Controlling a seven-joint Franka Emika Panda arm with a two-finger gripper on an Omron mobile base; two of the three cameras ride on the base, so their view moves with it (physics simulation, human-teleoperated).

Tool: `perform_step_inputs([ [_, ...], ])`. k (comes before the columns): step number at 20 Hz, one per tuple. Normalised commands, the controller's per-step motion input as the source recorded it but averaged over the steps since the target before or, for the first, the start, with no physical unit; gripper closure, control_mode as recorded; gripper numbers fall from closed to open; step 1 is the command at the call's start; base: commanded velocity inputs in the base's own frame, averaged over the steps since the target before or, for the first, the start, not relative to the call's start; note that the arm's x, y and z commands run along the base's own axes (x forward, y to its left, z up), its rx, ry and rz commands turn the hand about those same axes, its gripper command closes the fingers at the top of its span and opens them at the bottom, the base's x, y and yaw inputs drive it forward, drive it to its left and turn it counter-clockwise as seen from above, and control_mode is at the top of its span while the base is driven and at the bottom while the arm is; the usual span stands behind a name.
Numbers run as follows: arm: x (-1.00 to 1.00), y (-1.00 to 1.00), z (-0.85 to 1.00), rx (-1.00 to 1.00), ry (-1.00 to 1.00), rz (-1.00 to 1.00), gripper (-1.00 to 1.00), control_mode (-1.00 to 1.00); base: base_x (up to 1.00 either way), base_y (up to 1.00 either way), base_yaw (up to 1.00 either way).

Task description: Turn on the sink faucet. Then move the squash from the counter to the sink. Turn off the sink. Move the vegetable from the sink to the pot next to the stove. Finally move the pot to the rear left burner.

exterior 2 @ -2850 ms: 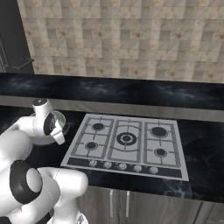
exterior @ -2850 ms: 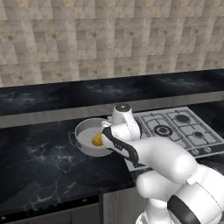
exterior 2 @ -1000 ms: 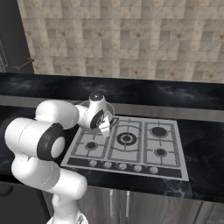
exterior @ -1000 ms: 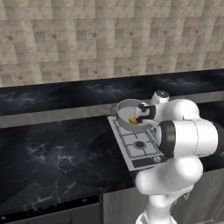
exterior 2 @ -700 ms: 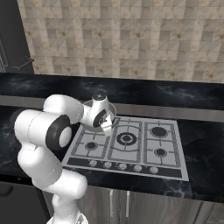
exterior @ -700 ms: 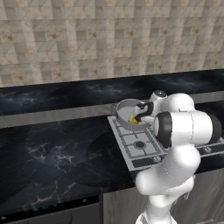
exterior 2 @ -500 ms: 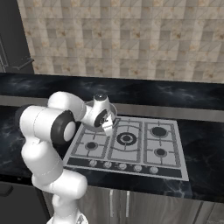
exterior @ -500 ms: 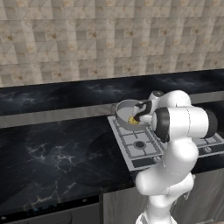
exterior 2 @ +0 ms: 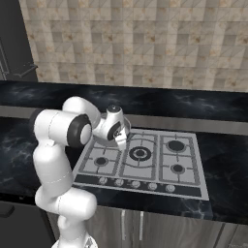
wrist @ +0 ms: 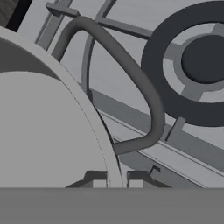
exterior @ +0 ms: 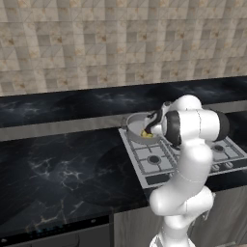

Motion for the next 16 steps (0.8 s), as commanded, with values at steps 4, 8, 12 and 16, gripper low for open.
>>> perform_step_inputs([
  [4,0.2,0.0,-0.2,0.0,0.02,0.0,1.0,-1.0,0.0,0.0,0.0],
  [8,0.15,0.02,-0.16,0.0,0.01,0.01,1.0,-1.0,0.0,0.0,0.0],
  [12,0.02,0.04,-0.25,0.0,0.0,0.02,-1.0,-1.0,0.0,0.0,0.0],
  [16,-0.22,0.05,-0.07,0.0,-0.02,0.05,-1.0,-1.0,0.0,0.0,0.0],
])
